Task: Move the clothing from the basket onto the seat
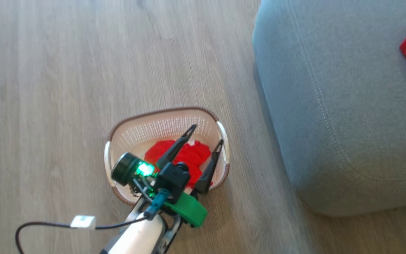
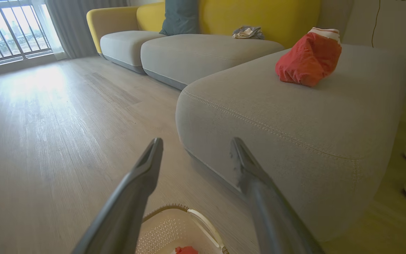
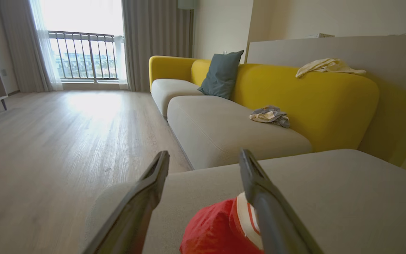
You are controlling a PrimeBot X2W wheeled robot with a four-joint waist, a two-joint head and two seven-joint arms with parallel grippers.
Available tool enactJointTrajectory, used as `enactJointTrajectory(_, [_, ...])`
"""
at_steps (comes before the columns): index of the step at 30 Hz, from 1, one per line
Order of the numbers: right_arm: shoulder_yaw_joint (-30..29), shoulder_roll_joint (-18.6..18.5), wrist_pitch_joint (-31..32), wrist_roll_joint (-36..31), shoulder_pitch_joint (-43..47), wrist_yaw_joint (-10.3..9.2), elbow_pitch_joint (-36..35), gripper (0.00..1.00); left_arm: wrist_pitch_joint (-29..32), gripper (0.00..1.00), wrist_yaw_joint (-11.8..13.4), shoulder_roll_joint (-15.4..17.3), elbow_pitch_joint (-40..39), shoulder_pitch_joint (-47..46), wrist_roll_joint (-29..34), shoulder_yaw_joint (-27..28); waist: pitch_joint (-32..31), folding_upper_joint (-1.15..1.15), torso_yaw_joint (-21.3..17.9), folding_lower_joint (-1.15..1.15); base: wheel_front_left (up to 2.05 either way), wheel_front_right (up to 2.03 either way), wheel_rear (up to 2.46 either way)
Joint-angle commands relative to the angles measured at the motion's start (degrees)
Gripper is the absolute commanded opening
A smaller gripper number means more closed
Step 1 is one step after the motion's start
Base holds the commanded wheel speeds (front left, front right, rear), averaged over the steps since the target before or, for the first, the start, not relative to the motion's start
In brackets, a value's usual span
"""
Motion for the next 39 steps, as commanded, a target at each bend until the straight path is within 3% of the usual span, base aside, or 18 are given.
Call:
enactJointTrajectory(1, [1.01,-1.19,-0.53,0.36,1.37,-0.01,-2.89,1.00,-0.28,1.00,0.06,-0.39,-2.30,-0.48,-0.66,2.35,-1.69,0.00,0.66,0.00,0.00,0.00,0.00])
enactJointTrajectory(10, [5.90,1.41,-0.53,0.56,12.06,-0.01,-19.91,1.00,-0.28,1.00,0.92,-0.56,-4.17,2.67,-1.22,6.92,-6.31,0.00,4.44,0.00,0.00,0.00,0.00])
enactJointTrajectory(16, [7.03,5.42,-0.53,-0.83,18.66,-0.01,-27.03,1.00,-0.28,1.00,4.41,-0.57,-4.99,4.74,-2.54,9.15,-8.35,0.00,7.94,0.00,0.00,0.00,0.00])
enactJointTrajectory(31, [9.77,17.62,-0.53,-5.18,31.46,-0.01,-31.18,1.00,-0.28,1.00,12.26,-0.58,-5.86,9.82,-3.09,15.93,-12.32,0.00,13.71,0.00,0.00,0.00,0.00])
enactJointTrajectory(39, [10.31,21.61,-0.53,-8.54,36.70,-0.01,-31.02,1.00,-0.28,1.00,13.15,-0.58,-6.38,11.74,-2.89,16.23,-12.78,0.00,14.37,0.00,0.00,0.00,0.00])
